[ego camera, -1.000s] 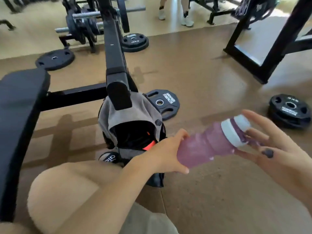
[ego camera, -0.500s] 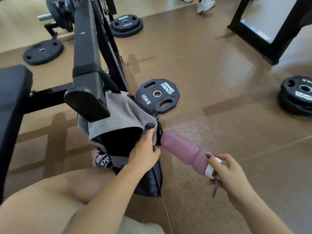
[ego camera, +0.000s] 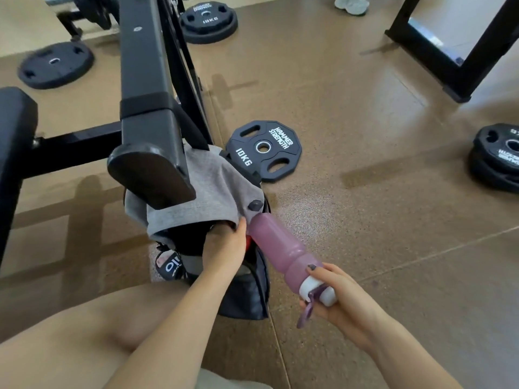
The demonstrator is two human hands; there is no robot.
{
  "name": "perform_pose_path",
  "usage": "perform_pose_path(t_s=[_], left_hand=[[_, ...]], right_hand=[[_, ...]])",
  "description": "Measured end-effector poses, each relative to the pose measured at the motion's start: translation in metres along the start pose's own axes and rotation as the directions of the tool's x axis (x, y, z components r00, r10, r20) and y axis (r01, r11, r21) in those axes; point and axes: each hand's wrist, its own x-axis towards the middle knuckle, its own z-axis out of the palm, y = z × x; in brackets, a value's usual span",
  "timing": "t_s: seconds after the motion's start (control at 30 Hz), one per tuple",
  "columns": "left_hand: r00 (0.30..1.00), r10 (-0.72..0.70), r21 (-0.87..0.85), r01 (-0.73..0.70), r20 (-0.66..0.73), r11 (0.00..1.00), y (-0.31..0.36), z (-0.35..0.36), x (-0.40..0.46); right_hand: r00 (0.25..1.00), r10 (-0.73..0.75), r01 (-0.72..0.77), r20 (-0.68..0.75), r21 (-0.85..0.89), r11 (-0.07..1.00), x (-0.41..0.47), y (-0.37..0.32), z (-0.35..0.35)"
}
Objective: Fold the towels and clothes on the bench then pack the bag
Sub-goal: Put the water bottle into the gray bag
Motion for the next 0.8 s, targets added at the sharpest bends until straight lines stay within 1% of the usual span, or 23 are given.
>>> perform_pose_path(t_s=[0.07, 0.1, 0.13, 0.2, 0.23, 0.3, 0.4, 0.47, 0.53, 0.67, 0.73, 0.77, 0.8], left_hand=[[1.000, -0.002, -0.061, 0.002, -0.004, 0.998, 0.002, 0.007, -0.002], [1.000, -0.013, -0.131, 0.011, -0.015, 0.991, 0.001, 0.011, -0.003], [0.998, -0.057, -0.226, 0.052, -0.017, 0.973, 0.002, 0.014, -0.006], [0.991, -0.137, -0.431, 0.121, -0.005, 0.894, 0.005, 0.017, -0.013], [0.988, -0.156, -0.500, 0.133, -0.004, 0.856, 0.005, 0.019, -0.017], [0.985, -0.175, -0.544, 0.141, -0.011, 0.827, 0.005, 0.021, -0.023], [0.986, -0.167, -0.515, 0.142, -0.001, 0.845, 0.001, 0.019, -0.028], [0.993, -0.118, -0.487, 0.105, 0.003, 0.867, -0.002, 0.015, -0.032], [0.998, -0.069, -0.443, 0.060, -0.005, 0.894, -0.005, 0.012, -0.034], [1.000, -0.008, -0.385, 0.004, -0.009, 0.923, -0.006, 0.009, -0.042], [1.000, 0.013, -0.348, -0.015, -0.007, 0.937, -0.006, 0.009, -0.045], [1.000, 0.020, -0.320, -0.023, -0.013, 0.947, -0.006, 0.009, -0.047], [0.999, 0.028, -0.290, -0.034, -0.025, 0.956, -0.007, 0.008, -0.047]], right_hand=[[0.998, -0.029, 0.029, -0.062, -0.002, 1.000, -0.002, -0.003, 0.003], [0.994, -0.057, 0.056, -0.092, -0.015, 0.998, -0.003, -0.005, 0.005], [0.991, -0.084, 0.079, -0.105, -0.045, 0.996, -0.003, -0.006, 0.007], [0.989, -0.119, 0.108, -0.083, -0.128, 0.986, 0.000, -0.008, 0.016], [0.991, -0.125, 0.115, -0.055, -0.170, 0.979, 0.001, -0.009, 0.022], [0.991, -0.135, 0.126, -0.010, -0.285, 0.950, 0.006, -0.007, 0.033], [0.976, -0.219, 0.199, 0.020, -0.500, 0.843, 0.010, -0.002, 0.032], [0.950, -0.309, 0.260, 0.051, -0.676, 0.689, 0.008, 0.000, 0.028], [0.932, -0.347, 0.283, 0.104, -0.806, 0.519, 0.008, 0.002, 0.027], [0.917, -0.365, 0.292, 0.164, -0.897, 0.331, 0.030, -0.001, 0.037], [0.911, -0.376, 0.270, 0.168, -0.933, 0.237, 0.047, -0.008, 0.045], [0.915, -0.372, 0.252, 0.158, -0.942, 0.220, 0.054, -0.012, 0.050], [0.923, -0.358, 0.237, 0.140, -0.941, 0.243, 0.062, -0.015, 0.054]])
